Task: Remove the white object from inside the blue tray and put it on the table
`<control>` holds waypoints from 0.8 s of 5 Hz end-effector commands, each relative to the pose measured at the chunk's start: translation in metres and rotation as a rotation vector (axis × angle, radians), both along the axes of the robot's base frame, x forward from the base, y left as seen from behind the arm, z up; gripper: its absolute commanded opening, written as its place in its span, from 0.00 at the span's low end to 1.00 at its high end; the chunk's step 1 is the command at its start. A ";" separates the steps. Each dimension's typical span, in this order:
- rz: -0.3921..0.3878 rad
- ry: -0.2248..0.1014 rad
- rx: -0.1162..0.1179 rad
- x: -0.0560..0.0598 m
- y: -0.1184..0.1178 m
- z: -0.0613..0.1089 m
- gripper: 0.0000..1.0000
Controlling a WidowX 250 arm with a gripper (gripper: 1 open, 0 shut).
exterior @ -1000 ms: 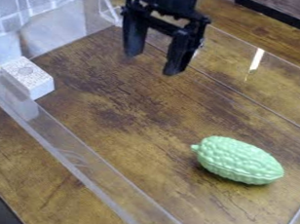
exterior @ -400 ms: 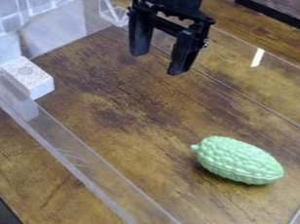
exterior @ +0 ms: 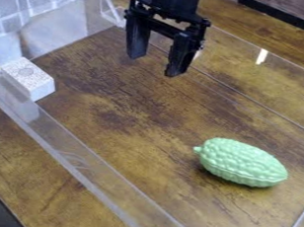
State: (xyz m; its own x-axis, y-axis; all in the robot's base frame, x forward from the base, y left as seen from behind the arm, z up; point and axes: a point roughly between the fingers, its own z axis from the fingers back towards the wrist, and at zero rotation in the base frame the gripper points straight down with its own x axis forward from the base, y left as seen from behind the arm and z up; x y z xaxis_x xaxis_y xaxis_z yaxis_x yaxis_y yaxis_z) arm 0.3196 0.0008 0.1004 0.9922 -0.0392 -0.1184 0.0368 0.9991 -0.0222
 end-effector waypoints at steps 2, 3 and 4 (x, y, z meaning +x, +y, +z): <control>0.006 -0.056 0.003 0.011 0.010 0.013 1.00; 0.003 -0.049 0.003 0.012 0.012 0.010 1.00; -0.002 -0.043 0.003 0.012 0.014 0.008 1.00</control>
